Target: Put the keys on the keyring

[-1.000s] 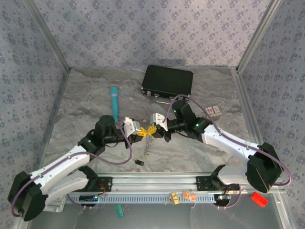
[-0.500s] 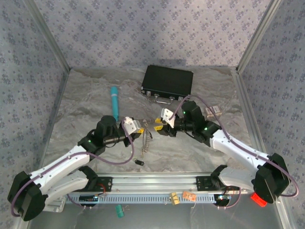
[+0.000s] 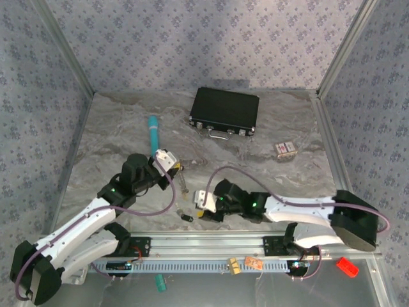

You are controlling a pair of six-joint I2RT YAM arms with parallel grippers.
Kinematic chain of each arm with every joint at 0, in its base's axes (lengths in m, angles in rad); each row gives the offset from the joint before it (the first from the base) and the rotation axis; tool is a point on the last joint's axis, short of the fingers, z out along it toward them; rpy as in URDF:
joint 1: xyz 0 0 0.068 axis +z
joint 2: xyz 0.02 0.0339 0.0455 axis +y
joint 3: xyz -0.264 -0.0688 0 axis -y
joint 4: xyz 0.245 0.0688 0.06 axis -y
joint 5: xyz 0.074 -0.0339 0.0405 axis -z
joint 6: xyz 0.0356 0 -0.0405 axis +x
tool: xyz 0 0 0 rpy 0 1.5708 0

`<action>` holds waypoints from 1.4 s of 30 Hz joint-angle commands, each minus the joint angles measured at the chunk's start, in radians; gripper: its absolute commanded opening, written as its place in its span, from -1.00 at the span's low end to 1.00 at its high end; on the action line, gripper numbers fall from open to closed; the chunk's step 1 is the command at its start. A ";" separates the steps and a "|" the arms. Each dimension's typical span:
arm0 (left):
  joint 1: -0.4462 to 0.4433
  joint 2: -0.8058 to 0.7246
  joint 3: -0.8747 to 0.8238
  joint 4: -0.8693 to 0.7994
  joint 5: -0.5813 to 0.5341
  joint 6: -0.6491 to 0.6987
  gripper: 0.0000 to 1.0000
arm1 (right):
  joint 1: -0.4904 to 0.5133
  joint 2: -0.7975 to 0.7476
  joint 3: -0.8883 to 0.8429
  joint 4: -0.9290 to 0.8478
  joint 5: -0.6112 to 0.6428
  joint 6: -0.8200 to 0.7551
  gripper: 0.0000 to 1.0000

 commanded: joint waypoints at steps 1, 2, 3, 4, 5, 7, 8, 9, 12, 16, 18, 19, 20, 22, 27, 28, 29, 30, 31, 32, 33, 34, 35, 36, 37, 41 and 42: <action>0.010 -0.013 0.003 0.012 -0.017 -0.039 -1.00 | 0.040 0.116 0.041 0.083 0.078 -0.022 -0.24; 0.012 -0.014 0.005 0.006 -0.020 -0.040 -1.00 | 0.053 0.158 0.057 0.107 0.082 -0.030 -0.24; 0.014 -0.014 0.008 0.001 -0.021 -0.046 -1.00 | 0.064 0.199 0.075 0.132 0.086 -0.041 -0.22; 0.017 -0.016 0.008 -0.003 -0.018 -0.049 -1.00 | 0.071 0.238 0.093 0.146 0.087 -0.045 -0.22; 0.018 -0.017 0.009 -0.006 -0.011 -0.050 -1.00 | 0.074 0.270 0.113 0.153 0.085 -0.049 -0.22; 0.020 -0.015 0.010 -0.005 0.001 -0.051 -1.00 | 0.074 0.329 0.144 0.172 0.082 -0.048 -0.22; 0.019 -0.014 0.012 -0.003 0.006 -0.052 -1.00 | 0.076 0.355 0.154 0.188 0.084 -0.042 -0.21; 0.020 -0.012 0.013 -0.002 0.010 -0.052 -1.00 | 0.076 0.373 0.160 0.201 0.083 -0.037 -0.19; 0.021 -0.007 0.013 0.001 0.020 -0.053 -1.00 | 0.076 0.425 0.184 0.214 0.061 -0.036 -0.15; 0.021 0.000 0.017 -0.002 0.024 -0.051 -1.00 | 0.076 0.482 0.220 0.202 0.034 -0.035 -0.14; 0.021 -0.002 0.016 -0.003 0.026 -0.049 -1.00 | 0.076 0.501 0.229 0.195 0.043 -0.032 -0.16; 0.021 -0.002 0.016 -0.005 0.028 -0.049 -1.00 | 0.076 0.509 0.233 0.188 0.060 -0.030 -0.19; 0.021 -0.003 0.017 -0.006 0.028 -0.048 -1.00 | 0.074 0.511 0.233 0.181 0.081 -0.028 -0.24; 0.021 -0.002 0.017 -0.006 0.031 -0.047 -1.00 | 0.070 0.503 0.218 0.169 0.114 -0.032 -0.35; 0.021 0.004 0.025 -0.018 0.042 -0.039 -1.00 | 0.042 0.402 0.120 0.120 0.204 -0.019 -0.50; 0.021 0.006 0.027 -0.020 0.045 -0.039 -1.00 | 0.029 0.378 0.096 0.101 0.226 -0.007 -0.53; 0.021 0.007 0.027 -0.020 0.048 -0.036 -1.00 | 0.013 0.352 0.076 0.081 0.242 0.010 -0.55; 0.021 0.009 0.026 -0.020 0.052 -0.036 -1.00 | -0.002 0.332 0.058 0.063 0.254 0.026 -0.56; 0.021 0.009 0.027 -0.020 0.053 -0.036 -1.00 | -0.019 0.305 0.039 0.044 0.275 0.048 -0.58; 0.021 0.009 0.029 -0.022 0.055 -0.034 -1.00 | -0.035 0.280 0.027 0.018 0.299 0.081 -0.58; 0.020 0.007 0.028 -0.024 0.057 -0.034 -1.00 | -0.047 0.255 0.020 -0.005 0.324 0.110 -0.57; 0.020 0.006 0.028 -0.026 0.058 -0.034 -1.00 | -0.057 0.225 0.014 -0.031 0.344 0.143 -0.56; 0.019 0.006 0.029 -0.026 0.060 -0.034 -1.00 | -0.063 0.195 0.013 -0.053 0.358 0.177 -0.53; 0.018 0.006 0.027 -0.025 0.061 -0.034 -1.00 | -0.065 0.171 0.014 -0.080 0.374 0.217 -0.50; 0.018 0.008 0.027 -0.023 0.064 -0.033 -1.00 | -0.068 0.146 0.024 -0.116 0.381 0.254 -0.45; 0.017 0.023 0.034 -0.026 0.063 -0.025 -1.00 | -0.071 0.051 0.060 -0.225 0.401 0.411 -0.26; 0.017 0.027 0.036 -0.026 0.060 -0.024 -1.00 | -0.078 0.031 0.067 -0.249 0.414 0.466 -0.24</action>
